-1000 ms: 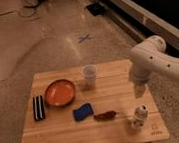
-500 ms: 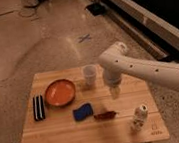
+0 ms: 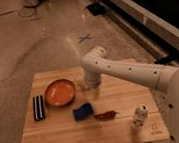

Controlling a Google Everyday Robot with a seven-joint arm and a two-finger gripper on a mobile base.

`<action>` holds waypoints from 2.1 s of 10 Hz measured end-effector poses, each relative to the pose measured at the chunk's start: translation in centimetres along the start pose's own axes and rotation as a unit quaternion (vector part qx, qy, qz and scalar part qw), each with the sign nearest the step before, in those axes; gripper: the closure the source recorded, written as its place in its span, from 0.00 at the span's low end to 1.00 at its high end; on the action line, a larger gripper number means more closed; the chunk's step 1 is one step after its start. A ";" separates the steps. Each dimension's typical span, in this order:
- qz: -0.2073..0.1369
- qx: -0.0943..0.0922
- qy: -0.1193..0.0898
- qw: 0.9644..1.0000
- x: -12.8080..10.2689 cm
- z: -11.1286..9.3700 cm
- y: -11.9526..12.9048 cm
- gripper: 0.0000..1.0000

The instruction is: Drag the ceramic bowl in a circle

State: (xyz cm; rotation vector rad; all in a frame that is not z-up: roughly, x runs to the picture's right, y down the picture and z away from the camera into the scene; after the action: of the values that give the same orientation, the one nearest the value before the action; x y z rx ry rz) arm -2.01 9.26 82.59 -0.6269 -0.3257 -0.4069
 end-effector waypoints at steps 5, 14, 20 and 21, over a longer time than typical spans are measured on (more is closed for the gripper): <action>-0.075 -0.004 -0.029 0.997 -7.1 3.0 -3.1 0.35; -0.146 -0.021 -0.019 0.989 -11.4 6.9 -4.9 0.35; -0.144 -0.017 -0.026 0.989 -11.5 7.3 -4.8 0.44; -0.141 -0.016 -0.031 0.989 -11.5 7.8 -4.5 0.56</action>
State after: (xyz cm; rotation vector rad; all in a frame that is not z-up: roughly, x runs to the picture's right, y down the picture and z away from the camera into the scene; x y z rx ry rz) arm -15.41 13.81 86.07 -0.6266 -0.4701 -0.6651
